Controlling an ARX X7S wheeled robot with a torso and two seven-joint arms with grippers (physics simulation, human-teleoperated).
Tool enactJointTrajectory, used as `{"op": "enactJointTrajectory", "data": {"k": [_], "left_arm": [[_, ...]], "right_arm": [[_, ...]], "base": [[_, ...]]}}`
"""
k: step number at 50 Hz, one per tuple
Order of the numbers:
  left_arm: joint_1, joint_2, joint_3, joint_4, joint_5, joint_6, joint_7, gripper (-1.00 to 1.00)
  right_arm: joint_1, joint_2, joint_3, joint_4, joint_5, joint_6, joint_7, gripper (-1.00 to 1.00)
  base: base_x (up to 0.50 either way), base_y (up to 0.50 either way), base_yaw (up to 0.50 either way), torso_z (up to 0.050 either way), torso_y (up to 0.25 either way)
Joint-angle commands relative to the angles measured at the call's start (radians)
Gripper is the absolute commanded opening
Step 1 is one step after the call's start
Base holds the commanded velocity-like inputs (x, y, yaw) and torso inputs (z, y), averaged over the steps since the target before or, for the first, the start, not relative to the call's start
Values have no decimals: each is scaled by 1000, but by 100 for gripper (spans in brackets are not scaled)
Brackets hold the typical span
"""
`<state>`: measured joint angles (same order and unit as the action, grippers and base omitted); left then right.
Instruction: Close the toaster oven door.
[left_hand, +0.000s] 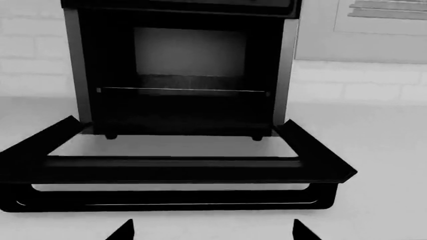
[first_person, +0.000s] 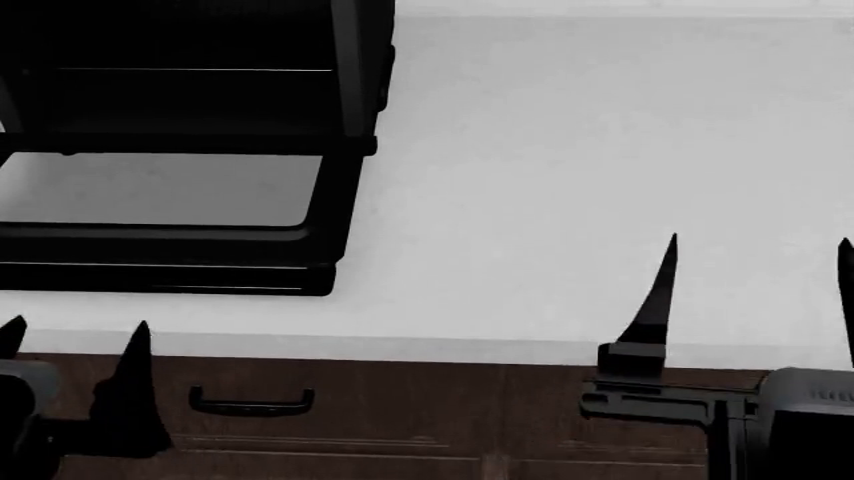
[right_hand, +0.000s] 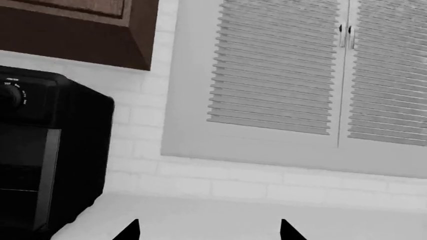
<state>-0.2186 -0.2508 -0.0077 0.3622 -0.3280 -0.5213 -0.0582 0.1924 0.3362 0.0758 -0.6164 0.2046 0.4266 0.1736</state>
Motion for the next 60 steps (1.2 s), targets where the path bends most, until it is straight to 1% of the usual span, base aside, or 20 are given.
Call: {"op": "enactJointTrajectory", "data": {"k": [1,5,8,11,18,25,33,40,47,57,58,60], "left_arm": [[-216,-112,-49,70,-87,-250,5,100],[-298,-137,-66,45,-107,-287,17,100],[-331,-150,-77,31,-130,-308,34,100],[-360,-150,-108,43,-178,-397,19,100],[-336,-140,-99,58,-184,-378,28,100],[-329,-146,-81,47,-174,-352,43,100],[-306,-144,-77,44,-171,-326,51,100],[-304,-148,-74,52,-171,-322,51,100],[-317,-151,-65,48,-171,-325,51,100],[-302,-156,-54,39,-160,-302,56,100],[-300,-157,-53,39,-159,-300,56,100],[-298,-158,-52,37,-159,-297,57,100]], "right_arm": [[267,170,182,-266,137,345,10,100],[379,223,225,-305,192,458,10,100],[415,236,237,-313,211,491,10,100],[419,227,255,-325,231,500,10,100],[434,237,229,-339,234,525,23,100],[405,237,223,-326,221,489,18,100],[408,245,209,-334,224,500,23,100],[403,240,207,-329,229,481,19,100],[418,247,210,-342,245,500,22,100],[380,242,215,-334,239,460,19,100],[378,227,233,-333,246,449,22,100],[386,236,239,-345,253,466,26,100]], "base": [[0,0,0,0,0],[0,0,0,0,0],[0,0,0,0,0],[0,0,0,0,0],[0,396,0,0,0],[0,500,0,0,0],[0,500,0,0,0],[0,500,0,0,0],[0,500,0,0,0],[0,500,0,0,0],[0,344,0,0,0],[0,0,0,0,0]]}}
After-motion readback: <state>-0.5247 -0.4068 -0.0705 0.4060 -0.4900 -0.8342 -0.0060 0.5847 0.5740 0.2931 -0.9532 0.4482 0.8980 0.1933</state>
